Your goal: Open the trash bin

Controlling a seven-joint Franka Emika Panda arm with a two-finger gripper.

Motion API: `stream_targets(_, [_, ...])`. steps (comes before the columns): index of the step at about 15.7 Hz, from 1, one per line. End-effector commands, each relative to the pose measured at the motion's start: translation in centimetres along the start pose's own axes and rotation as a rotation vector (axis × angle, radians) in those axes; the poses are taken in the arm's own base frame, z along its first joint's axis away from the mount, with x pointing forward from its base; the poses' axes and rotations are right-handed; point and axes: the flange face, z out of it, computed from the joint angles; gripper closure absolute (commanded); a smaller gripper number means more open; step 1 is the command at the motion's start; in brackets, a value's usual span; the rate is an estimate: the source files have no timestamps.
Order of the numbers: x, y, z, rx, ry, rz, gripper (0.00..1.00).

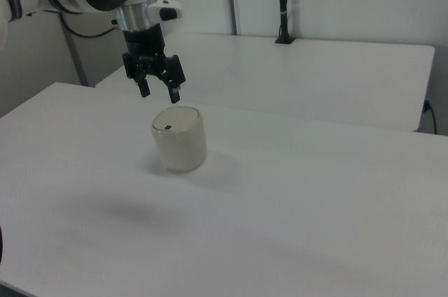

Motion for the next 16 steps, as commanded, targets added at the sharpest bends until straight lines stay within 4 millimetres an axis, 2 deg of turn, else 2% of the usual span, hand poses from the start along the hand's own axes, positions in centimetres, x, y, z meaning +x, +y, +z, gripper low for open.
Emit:
stream_targets(1, [-1.14,-1.60,-1.38,-0.006,0.011,-0.047,0.00])
stream_targets(13, [-1.59,-0.94,-2.09,-0.005,0.016,-0.040,0.00])
stream_targets(16, [-1.68,-1.75,-2.14,-0.012,0.016,-0.055,0.00])
